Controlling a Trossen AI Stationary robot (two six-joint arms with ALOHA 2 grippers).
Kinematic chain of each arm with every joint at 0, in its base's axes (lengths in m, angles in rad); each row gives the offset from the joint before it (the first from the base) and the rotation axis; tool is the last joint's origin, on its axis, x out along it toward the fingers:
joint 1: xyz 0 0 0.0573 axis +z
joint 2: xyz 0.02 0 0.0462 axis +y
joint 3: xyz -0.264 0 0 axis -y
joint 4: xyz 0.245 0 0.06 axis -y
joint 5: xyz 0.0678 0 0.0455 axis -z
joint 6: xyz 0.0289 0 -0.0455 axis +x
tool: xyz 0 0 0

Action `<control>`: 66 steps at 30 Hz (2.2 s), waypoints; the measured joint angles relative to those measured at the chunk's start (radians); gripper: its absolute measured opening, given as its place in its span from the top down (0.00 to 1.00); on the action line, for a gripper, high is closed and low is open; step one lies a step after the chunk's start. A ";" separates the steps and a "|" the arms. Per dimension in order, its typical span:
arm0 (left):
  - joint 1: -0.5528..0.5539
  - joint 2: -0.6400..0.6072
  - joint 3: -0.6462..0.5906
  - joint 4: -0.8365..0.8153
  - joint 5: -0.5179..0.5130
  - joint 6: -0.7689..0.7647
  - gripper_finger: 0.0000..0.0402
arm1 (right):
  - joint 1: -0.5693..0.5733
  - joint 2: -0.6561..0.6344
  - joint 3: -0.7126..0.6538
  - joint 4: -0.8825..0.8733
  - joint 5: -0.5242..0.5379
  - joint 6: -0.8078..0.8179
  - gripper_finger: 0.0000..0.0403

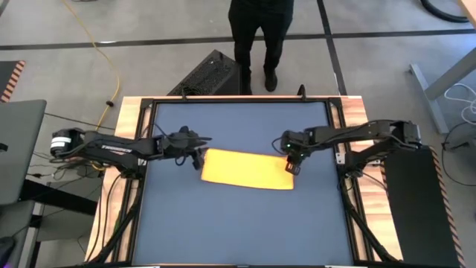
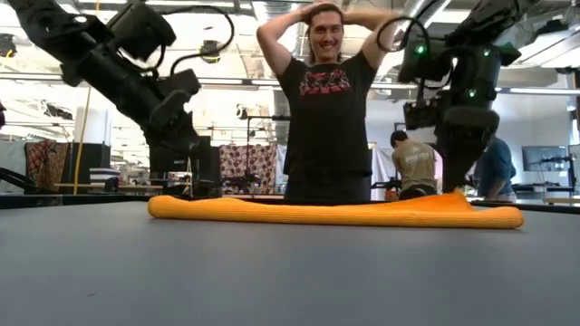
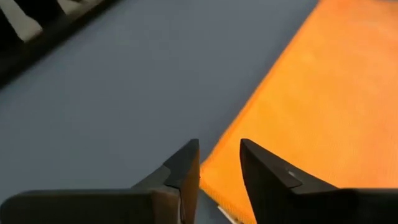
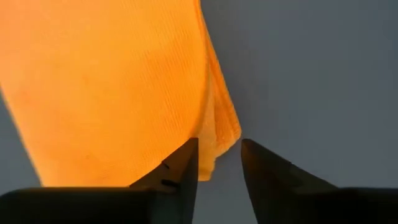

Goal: Roll towel into tight, uniform cylinder
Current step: Roll the orange microfiber towel

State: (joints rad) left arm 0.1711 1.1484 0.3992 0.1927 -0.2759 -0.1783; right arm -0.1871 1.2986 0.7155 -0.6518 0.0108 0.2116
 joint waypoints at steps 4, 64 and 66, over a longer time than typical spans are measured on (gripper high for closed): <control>-0.002 -0.060 0.000 -0.048 0.001 -0.032 0.71 | 0.000 -0.069 0.000 -0.001 0.034 -0.004 0.61; -0.196 0.458 0.487 -0.739 -0.420 0.152 0.71 | 0.087 0.090 -0.248 0.699 -0.092 -0.231 0.64; -0.174 0.408 0.485 -0.736 -0.439 0.167 0.71 | 0.095 0.054 -0.230 0.713 -0.087 -0.231 0.64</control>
State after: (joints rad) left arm -0.0026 1.5568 0.8847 -0.5433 -0.7145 -0.0113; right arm -0.0922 1.3524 0.4854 0.0609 -0.0758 -0.0194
